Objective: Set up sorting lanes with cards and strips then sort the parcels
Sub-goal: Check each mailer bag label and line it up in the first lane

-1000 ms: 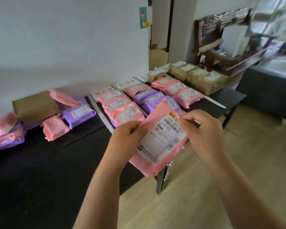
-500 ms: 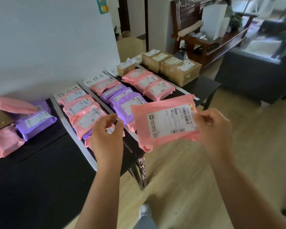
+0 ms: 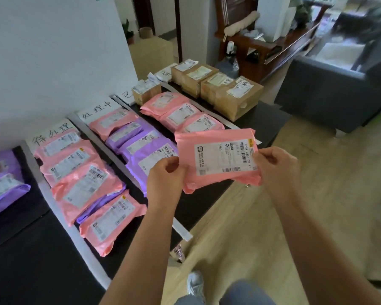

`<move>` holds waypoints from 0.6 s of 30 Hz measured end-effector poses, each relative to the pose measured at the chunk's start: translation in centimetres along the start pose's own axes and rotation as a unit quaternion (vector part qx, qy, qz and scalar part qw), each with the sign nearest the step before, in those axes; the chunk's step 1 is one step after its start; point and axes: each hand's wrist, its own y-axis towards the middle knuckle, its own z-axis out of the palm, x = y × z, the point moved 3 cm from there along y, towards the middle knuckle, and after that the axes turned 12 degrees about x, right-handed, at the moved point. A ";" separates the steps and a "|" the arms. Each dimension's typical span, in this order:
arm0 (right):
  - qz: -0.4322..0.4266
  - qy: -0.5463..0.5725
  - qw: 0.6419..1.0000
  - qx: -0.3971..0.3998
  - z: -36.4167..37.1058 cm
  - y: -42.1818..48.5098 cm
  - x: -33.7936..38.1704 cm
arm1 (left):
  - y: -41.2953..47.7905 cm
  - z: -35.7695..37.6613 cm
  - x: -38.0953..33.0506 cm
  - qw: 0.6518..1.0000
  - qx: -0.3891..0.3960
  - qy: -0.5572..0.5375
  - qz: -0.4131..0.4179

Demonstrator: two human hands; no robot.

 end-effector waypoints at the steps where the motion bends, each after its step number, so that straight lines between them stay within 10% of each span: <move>1: 0.015 0.003 1.000 0.010 0.1 0.7 -0.5 | 0.9 0.4 -0.2 1.000 0.009 0.004 -0.002; 18: 0.080 -0.139 0.965 0.209 1.0 21.8 -5.9 | 13.0 11.4 0.9 0.989 -0.010 0.019 -0.145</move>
